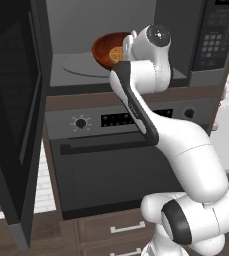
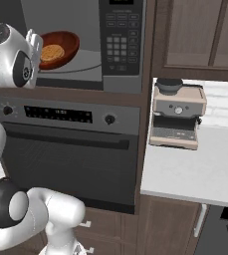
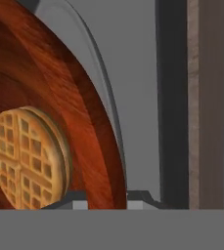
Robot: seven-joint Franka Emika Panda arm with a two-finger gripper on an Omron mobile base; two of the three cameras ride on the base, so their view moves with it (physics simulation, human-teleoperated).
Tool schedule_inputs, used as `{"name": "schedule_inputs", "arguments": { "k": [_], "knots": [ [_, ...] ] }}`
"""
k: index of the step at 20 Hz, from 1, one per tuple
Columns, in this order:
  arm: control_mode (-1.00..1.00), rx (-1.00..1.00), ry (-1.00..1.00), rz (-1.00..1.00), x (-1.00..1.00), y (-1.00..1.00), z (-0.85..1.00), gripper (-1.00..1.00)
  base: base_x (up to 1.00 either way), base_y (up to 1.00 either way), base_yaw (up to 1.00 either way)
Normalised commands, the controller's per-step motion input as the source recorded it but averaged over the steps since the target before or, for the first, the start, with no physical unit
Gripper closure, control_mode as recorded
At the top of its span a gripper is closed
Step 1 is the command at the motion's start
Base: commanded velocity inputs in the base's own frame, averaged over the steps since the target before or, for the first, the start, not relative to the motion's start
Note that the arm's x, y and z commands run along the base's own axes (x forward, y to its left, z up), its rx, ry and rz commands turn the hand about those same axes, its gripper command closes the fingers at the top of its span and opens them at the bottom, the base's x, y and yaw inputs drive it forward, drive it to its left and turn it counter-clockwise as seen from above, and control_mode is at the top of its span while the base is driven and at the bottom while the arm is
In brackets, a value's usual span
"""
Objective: Open the microwave, place the bowl with waffle inside the microwave, then close the microwave door and turn it on.
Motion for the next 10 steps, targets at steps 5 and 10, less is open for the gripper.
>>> {"name": "schedule_inputs", "arguments": {
  "k": [5,10],
  "knots": [
    [-1.00,0.00,0.00,0.00,0.15,0.00,-0.23,1.00,0.00,0.00,0.00],
    [-1.00,0.00,0.00,0.00,0.07,0.00,-0.18,-1.00,0.00,0.00,0.00]
  ]
}}
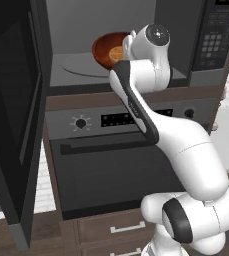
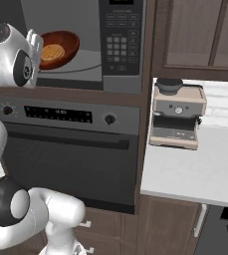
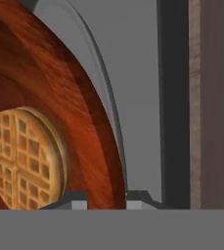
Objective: Open the microwave, place the bowl with waffle inside the microwave, then close the microwave door and turn it on.
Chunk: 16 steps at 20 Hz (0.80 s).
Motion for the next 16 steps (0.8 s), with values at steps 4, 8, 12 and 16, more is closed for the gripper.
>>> {"name": "schedule_inputs", "arguments": {
  "k": [4,8,12,16],
  "knots": [
    [-1.00,0.00,-0.02,0.00,0.05,0.00,-0.08,-1.00,0.00,0.00,0.00],
    [-1.00,0.00,-0.08,0.00,0.00,0.00,0.00,-1.00,0.00,0.00,0.00],
    [-1.00,0.00,-0.13,0.00,-0.01,0.06,0.00,-1.00,0.00,0.00,0.00],
    [-1.00,0.00,-0.16,0.00,-0.23,0.10,0.00,-1.00,0.00,0.00,0.00]
  ]
}}
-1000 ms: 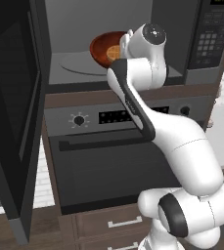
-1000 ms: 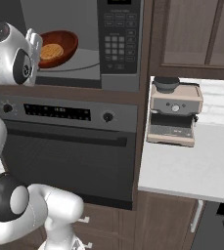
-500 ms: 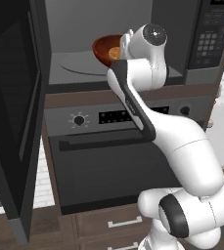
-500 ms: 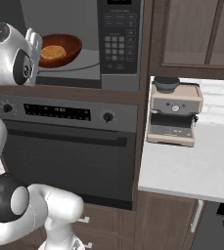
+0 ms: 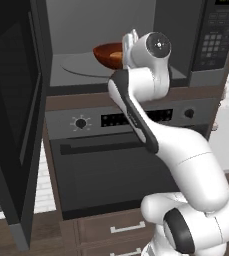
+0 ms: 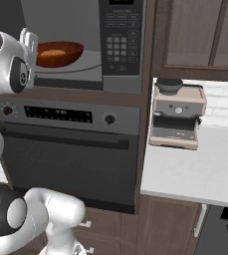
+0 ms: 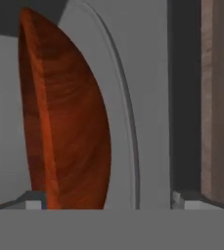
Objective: Open the microwave, place the bowl with waffle inside the microwave, then close the microwave door and turn it on.
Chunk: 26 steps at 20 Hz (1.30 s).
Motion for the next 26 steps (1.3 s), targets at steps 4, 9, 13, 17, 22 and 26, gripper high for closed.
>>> {"name": "schedule_inputs", "arguments": {
  "k": [4,9,13,17,22,26],
  "knots": [
    [-1.00,0.00,-0.18,0.00,-0.91,0.00,0.02,-1.00,0.00,0.00,0.00],
    [-1.00,0.00,-0.11,0.00,-1.00,0.00,0.34,-1.00,0.00,0.00,0.00],
    [-1.00,0.00,0.00,0.00,-1.00,0.00,0.37,-1.00,0.00,0.00,0.00],
    [-1.00,-0.03,0.00,0.00,-1.00,0.00,0.15,-1.00,0.00,0.00,0.00],
    [-1.00,-0.39,0.00,0.04,-0.54,-0.11,0.00,-1.00,0.00,0.00,0.00],
    [-1.00,-0.73,0.02,0.19,0.05,-0.42,0.10,-1.00,0.00,0.00,0.00]
  ]
}}
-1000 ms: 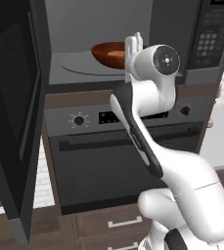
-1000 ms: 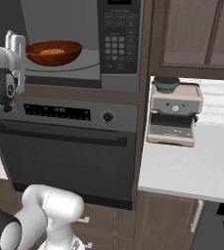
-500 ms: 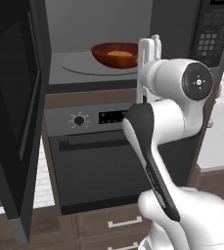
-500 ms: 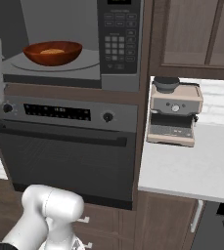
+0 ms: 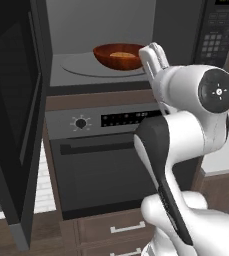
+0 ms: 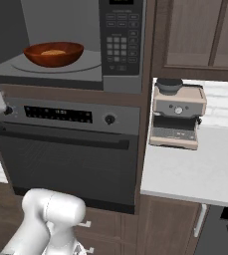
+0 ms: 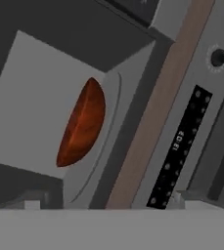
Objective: Open the microwave, place the bowl with waffle inside the microwave, then close the microwave door and turn it on.
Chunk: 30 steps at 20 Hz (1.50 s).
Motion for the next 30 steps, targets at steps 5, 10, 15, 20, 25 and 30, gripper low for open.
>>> {"name": "schedule_inputs", "arguments": {
  "k": [5,10,15,20,25,30],
  "knots": [
    [-1.00,-0.80,0.10,0.23,0.27,-0.75,-0.05,-1.00,0.00,0.00,0.00],
    [-1.00,-0.99,-0.04,0.16,0.00,-0.46,-0.39,-1.00,0.00,0.00,0.00],
    [-1.00,-1.00,-0.07,0.13,-0.09,-0.30,-0.08,-1.00,0.00,0.00,0.00],
    [-1.00,-0.25,-0.03,0.01,-0.34,-0.02,-0.02,-1.00,0.00,0.00,0.00],
    [-1.00,0.03,0.00,0.03,-0.15,0.00,0.00,-1.00,0.00,0.00,0.00],
    [-1.00,0.01,-0.01,0.00,-1.00,0.00,0.00,-1.00,0.00,0.00,0.00]
  ]
}}
